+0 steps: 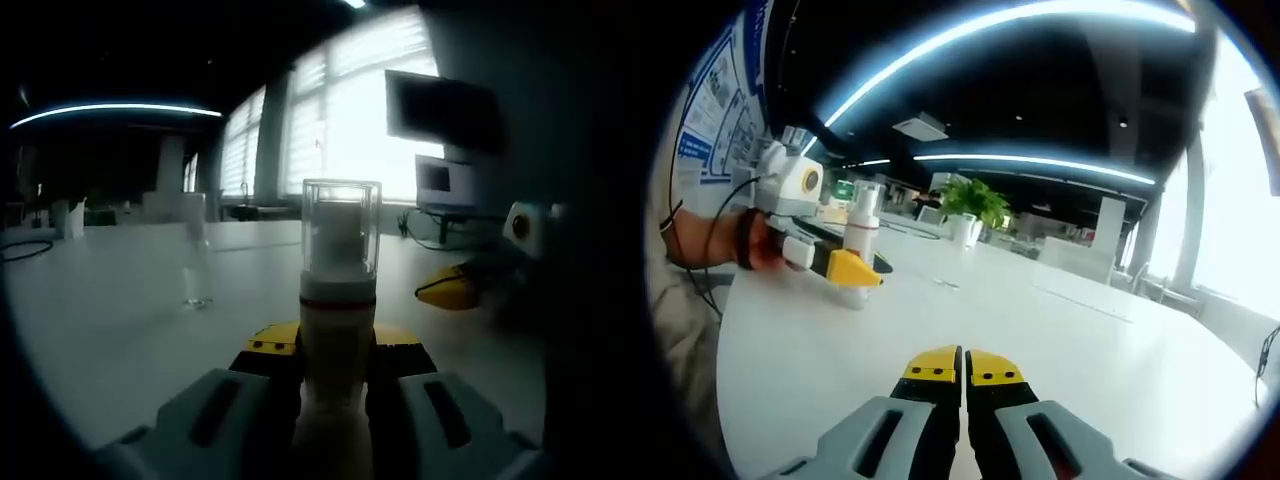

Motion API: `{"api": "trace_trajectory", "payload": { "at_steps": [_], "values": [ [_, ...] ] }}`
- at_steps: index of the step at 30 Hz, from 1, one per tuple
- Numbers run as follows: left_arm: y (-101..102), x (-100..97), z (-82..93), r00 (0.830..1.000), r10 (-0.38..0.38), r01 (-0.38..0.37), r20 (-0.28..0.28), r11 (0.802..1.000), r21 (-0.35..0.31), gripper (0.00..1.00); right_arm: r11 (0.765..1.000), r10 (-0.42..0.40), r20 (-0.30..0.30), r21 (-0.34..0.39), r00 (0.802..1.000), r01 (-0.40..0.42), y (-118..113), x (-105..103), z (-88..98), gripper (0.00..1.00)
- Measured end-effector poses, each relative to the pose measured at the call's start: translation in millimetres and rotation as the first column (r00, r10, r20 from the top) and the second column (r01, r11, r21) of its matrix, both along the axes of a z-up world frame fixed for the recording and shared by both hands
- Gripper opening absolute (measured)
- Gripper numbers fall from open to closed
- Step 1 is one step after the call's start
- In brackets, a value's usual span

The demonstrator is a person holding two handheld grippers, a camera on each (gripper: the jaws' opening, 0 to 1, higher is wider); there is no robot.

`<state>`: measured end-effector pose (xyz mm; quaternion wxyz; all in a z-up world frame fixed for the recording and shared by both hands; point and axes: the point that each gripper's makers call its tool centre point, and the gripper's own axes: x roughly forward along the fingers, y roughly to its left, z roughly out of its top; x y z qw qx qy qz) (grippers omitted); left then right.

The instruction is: Clamp pump bottle remove cover press pump head put on cover

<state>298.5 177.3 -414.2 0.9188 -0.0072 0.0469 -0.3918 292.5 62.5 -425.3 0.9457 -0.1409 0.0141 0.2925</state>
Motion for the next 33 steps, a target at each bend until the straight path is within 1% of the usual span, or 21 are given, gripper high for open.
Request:
{"api": "trace_trajectory", "payload": {
  "at_steps": [4, 7, 10, 12, 16, 20, 33],
  "values": [
    [-3.4, -3.3, 0.3, 1.0, -0.007, 0.007, -0.002, 1.0, -0.003, 0.15, 1.0, -0.007, 0.002, 0.0, 1.0, 0.007, -0.9, 0.6, 0.4, 0.0],
    [-5.7, -6.4, 0.4, 1.0, -0.015, 0.015, 0.026, 1.0, 0.023, 0.15, 1.0, -0.009, 0.0, 0.005, 1.0, 0.009, -1.6, 1.0, 0.9, 0.0],
    [-5.9, -6.8, 1.6, 0.999, -0.023, 0.022, 0.04, 0.999, 0.027, 0.16, 1.0, -0.01, -0.001, 0.006, 1.0, 0.01, -1.4, 0.7, 0.7, 0.0],
    [-4.4, -5.4, 1.4, 0.999, -0.02, 0.019, 0.04, 0.999, 0.027, 0.18, 1.0, -0.009, -0.002, 0.002, 1.0, 0.009, -1.1, 0.7, 0.3, 0.0],
    [-3.0, -5.2, 0.8, 0.999, -0.021, 0.02, 0.032, 1.0, 0.02, 0.16, 1.0, -0.009, -0.002, 0.002, 1.0, 0.009, -1.0, 0.7, 0.4, 0.0],
    [-2.7, -5.1, -0.5, 0.999, -0.024, 0.022, 0.043, 0.999, 0.038, 0.15, 1.0, -0.009, -0.004, 0.007, 1.0, 0.009, -1.2, 0.7, 0.5, 0.0],
    [0.7, -1.6, -0.8, 0.998, -0.028, 0.026, 0.05, 0.999, 0.034, 0.14, 1.0, -0.006, -0.004, 0.003, 1.0, 0.006, -0.3, 0.4, 0.1, 0.0]
  ]
}}
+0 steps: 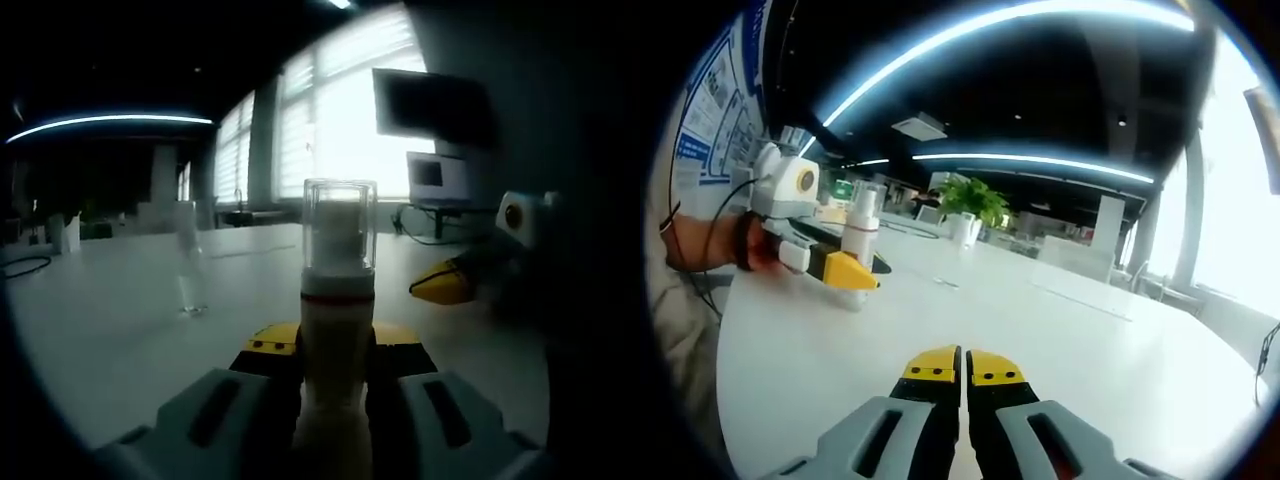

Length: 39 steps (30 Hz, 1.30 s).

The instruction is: Clamp pump bottle remove cover press pump head put on cover

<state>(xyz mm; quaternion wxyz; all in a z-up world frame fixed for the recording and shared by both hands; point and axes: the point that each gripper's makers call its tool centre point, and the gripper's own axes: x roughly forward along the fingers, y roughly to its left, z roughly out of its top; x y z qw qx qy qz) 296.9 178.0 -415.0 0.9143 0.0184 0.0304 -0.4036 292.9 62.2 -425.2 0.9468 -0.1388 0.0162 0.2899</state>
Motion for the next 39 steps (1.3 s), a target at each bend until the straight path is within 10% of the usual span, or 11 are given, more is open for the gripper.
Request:
{"api": "trace_trajectory", "payload": {
  "at_steps": [23, 39],
  "values": [
    [-2, 0.0, -0.3, 1.0, -0.009, 0.009, -0.008, 1.0, -0.011, 0.14, 0.999, 0.0, 0.002, -0.048, 1.0, 0.0, 4, -2, -2.9, 0.0],
    [-4, -1.5, -0.7, 1.0, -0.025, 0.025, -0.005, 1.0, -0.012, 0.14, 0.999, 0.032, 0.001, 0.012, 0.999, -0.032, 21, -15, 26.7, 0.08]
  ]
}}
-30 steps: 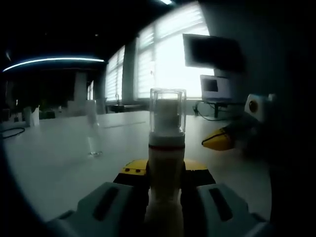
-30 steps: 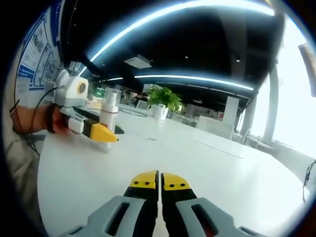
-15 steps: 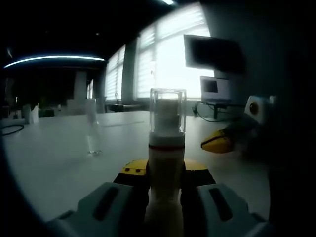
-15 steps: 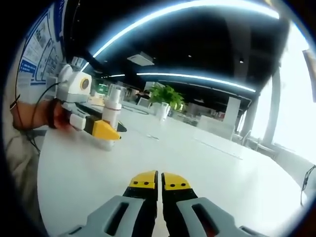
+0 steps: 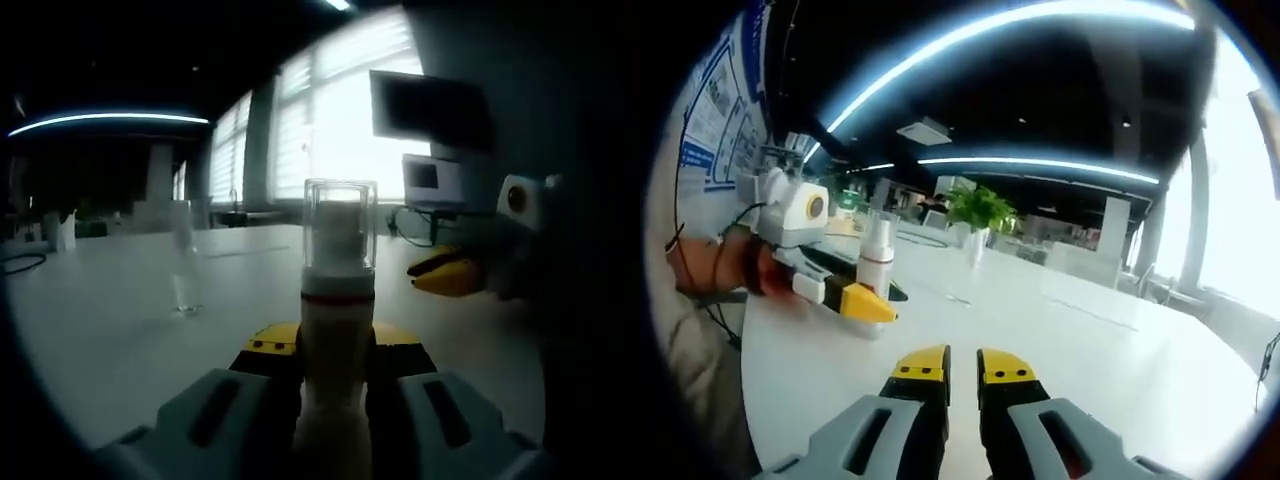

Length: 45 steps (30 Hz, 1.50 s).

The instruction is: Clamp pump bottle remove cover press pump head put on cover

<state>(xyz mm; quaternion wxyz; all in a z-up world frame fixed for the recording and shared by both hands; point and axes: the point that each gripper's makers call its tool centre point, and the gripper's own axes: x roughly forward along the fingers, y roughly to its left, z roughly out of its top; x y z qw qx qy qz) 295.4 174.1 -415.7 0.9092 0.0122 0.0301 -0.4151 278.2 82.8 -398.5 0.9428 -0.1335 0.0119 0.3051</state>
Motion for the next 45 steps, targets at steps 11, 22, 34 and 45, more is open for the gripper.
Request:
{"api": "trace_trajectory", "payload": {
  "at_steps": [11, 22, 34, 45],
  "values": [
    [3, 2.8, -1.2, 1.0, 0.0, 0.0, 0.002, 1.0, 0.001, 0.14, 0.994, 0.069, -0.006, 0.083, 0.998, -0.068, 24, -16, 26.0, 0.12],
    [5, 3.9, -1.7, 1.0, -0.005, 0.005, 0.002, 1.0, 0.001, 0.14, 0.98, 0.134, -0.034, 0.155, 0.99, -0.127, 51, -21, 38.6, 0.17],
    [-1, -4.1, 0.4, 1.0, -0.007, 0.007, 0.007, 1.0, 0.003, 0.14, 0.966, 0.185, -0.038, 0.189, 0.982, -0.175, 81, -20, 54.7, 0.22],
    [-4, -7.0, 1.3, 1.0, -0.014, 0.014, 0.012, 1.0, 0.006, 0.14, 0.96, 0.204, -0.063, 0.21, 0.977, -0.187, 97, -18, 56.7, 0.24]
  ]
}}
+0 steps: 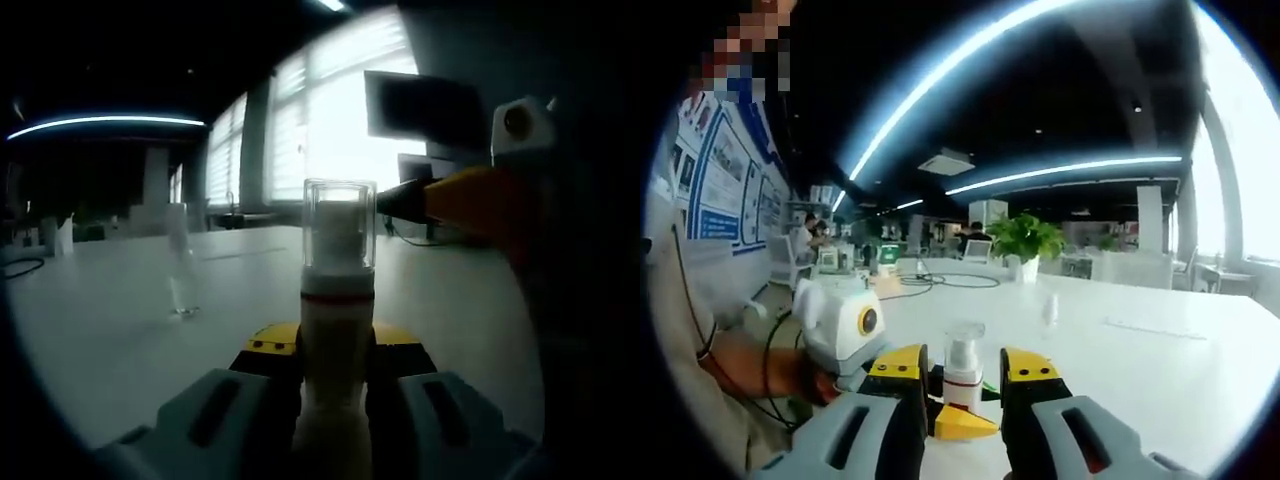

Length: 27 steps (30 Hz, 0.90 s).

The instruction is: Clamp pump bottle remove cover press pump head put on cover

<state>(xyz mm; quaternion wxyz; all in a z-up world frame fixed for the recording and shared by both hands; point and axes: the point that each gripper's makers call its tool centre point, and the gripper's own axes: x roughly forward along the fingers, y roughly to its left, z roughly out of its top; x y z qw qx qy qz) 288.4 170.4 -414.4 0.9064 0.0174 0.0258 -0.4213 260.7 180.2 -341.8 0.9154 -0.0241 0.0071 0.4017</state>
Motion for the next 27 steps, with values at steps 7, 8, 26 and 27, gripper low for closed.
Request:
{"api": "trace_trajectory", "payload": {
  "at_steps": [7, 8, 26, 27],
  "values": [
    [2, 1.3, -0.2, 1.0, 0.003, -0.003, 0.001, 1.0, 0.001, 0.14, 1.0, -0.011, -0.019, -0.023, 1.0, 0.01, 12, 9, -1.9, 0.24],
    [2, 1.5, -0.2, 1.0, 0.004, -0.004, 0.0, 1.0, 0.001, 0.14, 1.0, -0.008, -0.022, -0.02, 1.0, 0.007, 14, 9, -1.7, 0.24],
    [2, 3.2, -0.9, 1.0, 0.002, -0.002, 0.003, 1.0, 0.002, 0.14, 1.0, -0.027, -0.047, -0.002, 0.999, 0.027, 27, 21, -2.5, 0.23],
    [2, 3.1, -0.8, 1.0, 0.002, -0.002, 0.004, 1.0, 0.003, 0.14, 1.0, -0.028, -0.048, -0.002, 0.998, 0.028, 27, 21, -2.8, 0.23]
  ]
}}
